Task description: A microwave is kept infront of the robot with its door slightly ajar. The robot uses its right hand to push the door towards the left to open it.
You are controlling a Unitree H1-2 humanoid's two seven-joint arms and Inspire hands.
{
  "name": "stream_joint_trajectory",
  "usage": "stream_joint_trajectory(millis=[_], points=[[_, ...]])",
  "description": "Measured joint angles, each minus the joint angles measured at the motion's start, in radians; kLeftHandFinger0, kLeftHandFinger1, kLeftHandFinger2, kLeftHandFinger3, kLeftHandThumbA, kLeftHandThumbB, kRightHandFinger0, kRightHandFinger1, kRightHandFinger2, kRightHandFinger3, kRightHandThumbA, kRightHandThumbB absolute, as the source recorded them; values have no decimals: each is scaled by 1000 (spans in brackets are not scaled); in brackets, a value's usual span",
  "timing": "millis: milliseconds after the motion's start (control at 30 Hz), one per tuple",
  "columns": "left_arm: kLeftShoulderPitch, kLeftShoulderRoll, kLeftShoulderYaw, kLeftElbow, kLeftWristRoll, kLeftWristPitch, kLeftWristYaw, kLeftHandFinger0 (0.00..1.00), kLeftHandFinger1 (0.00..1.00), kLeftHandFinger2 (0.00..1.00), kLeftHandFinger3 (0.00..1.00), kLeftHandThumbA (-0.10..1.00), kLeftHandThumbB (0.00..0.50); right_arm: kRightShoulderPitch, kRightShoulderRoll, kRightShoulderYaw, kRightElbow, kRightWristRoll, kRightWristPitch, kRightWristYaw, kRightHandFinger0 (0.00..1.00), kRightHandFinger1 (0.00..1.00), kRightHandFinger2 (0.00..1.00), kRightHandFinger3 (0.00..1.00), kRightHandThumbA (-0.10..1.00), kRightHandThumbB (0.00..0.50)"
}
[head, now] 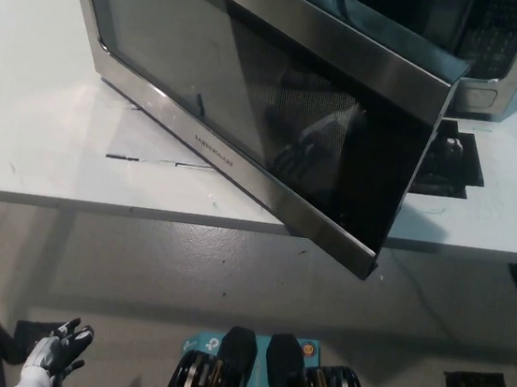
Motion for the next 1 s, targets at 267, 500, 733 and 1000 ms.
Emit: stream_joint_trajectory(millis=[267,500,733,1000], points=[[0,0,0,2,0,0,0,1000,1000,1000,943,427,138,0,1,0,5,0,-15,-8,245,373,481,739,725,322],[0,0,0,2,0,-1,0,1000,1000,1000,943,427,138,0,1,0,6,0,-17,-9,245,373,481,739,725,322],[0,0,0,2,0,-1,0,1000,1000,1000,943,427,138,0,2,0,7,0,-17,-10,245,373,481,739,725,322],[0,0,0,2,0,-1,0,1000,1000,1000,943,427,138,0,2,0,7,0,-18,-11,245,373,481,739,725,322]])
